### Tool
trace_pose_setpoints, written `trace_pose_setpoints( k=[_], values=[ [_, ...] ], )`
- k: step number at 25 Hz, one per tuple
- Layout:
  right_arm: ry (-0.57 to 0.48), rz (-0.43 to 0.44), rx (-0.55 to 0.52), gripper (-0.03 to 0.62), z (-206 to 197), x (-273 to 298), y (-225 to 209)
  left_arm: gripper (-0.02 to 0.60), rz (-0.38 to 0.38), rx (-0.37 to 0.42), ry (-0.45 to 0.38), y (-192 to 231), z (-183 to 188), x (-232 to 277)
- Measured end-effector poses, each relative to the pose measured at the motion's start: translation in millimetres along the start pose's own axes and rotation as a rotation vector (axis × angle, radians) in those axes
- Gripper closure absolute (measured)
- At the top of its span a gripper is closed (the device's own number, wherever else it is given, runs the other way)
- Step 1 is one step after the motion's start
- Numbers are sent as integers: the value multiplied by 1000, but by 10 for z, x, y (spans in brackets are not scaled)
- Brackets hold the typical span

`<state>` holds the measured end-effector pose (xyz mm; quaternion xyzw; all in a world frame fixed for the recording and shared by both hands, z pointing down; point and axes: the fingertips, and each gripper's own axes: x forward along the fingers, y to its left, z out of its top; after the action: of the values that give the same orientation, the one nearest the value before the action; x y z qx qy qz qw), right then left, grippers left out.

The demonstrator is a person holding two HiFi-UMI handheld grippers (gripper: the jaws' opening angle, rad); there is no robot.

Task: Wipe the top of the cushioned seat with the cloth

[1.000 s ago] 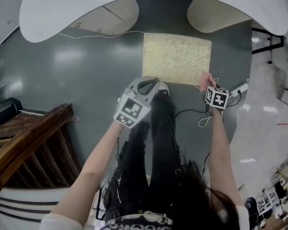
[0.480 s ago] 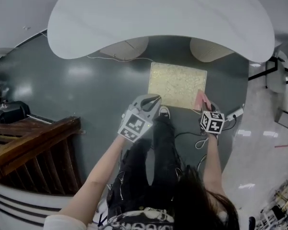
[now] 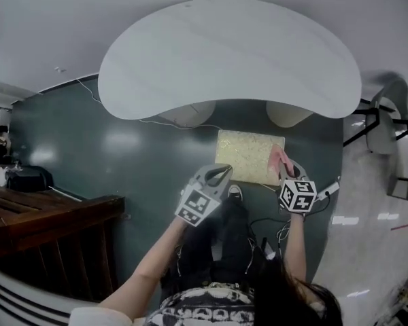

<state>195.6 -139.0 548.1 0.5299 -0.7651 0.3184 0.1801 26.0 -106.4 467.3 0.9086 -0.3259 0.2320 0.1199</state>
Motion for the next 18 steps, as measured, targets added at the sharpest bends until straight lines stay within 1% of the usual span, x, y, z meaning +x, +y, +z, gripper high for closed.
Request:
trace_pose_setpoints(
  k=[3, 6, 9, 12, 18],
  values=[
    [-39, 14, 10, 582, 203, -199, 127, 575, 5, 0, -25, -73, 205, -121],
    [-60, 25, 0, 582, 321, -359, 262, 575, 9, -18, -61, -103, 374, -275],
    [-81, 43, -5, 582, 403, -512, 438, 575, 18, -18, -85, -90, 469, -447],
    [-103, 49, -2, 582, 489, -657, 577, 575, 20, 0, -85, -50, 522, -549],
    [-167, 19, 8, 582, 671, -930, 805, 575, -28, 34, -107, -28, 633, -652]
  ],
)
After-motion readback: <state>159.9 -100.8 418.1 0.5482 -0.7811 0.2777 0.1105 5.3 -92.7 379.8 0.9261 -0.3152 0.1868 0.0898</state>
